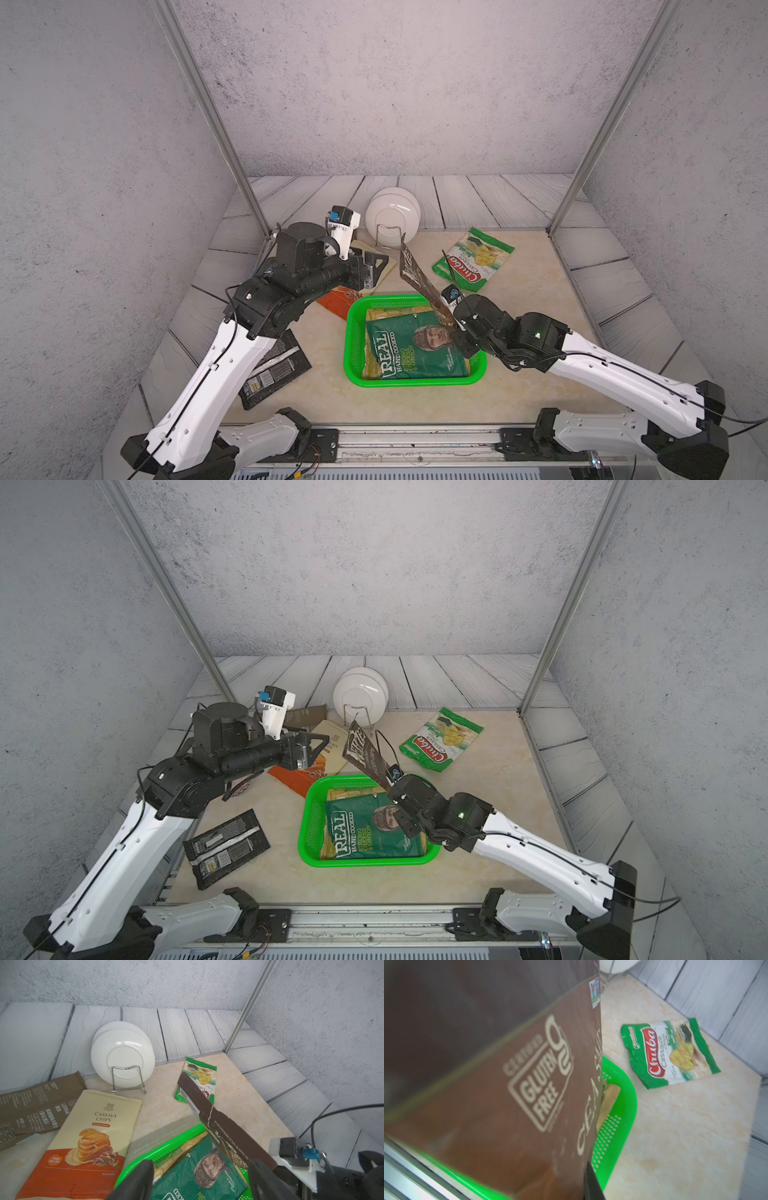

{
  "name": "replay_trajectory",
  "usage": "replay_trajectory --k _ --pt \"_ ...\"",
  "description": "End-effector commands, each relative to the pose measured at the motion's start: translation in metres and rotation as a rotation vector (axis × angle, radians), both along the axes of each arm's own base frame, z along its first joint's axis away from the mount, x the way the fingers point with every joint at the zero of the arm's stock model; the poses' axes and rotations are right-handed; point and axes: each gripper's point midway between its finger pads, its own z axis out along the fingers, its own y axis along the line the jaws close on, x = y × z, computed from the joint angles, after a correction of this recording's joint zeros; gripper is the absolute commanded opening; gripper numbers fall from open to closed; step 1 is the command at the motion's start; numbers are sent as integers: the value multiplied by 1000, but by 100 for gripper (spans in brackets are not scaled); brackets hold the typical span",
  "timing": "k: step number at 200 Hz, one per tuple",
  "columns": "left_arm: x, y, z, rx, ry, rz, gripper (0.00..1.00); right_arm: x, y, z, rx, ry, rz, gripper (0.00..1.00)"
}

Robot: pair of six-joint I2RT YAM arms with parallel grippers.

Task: Put the potato chips into the basket
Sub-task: Place the potato chip in the basket.

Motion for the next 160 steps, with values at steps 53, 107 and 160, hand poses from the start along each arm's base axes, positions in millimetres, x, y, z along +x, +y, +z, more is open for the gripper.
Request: replay_trajectory --k 53,107,160 --pt "3 89 -71 186 87 190 91 3 -31 -28 -244 -37 15 0" --pt "-9 128 -140 239 260 228 98 14 -17 -35 -267 -103 66 0" --pt "-19 141 -175 227 418 183 98 19 -4 -33 -384 -129 100 0"
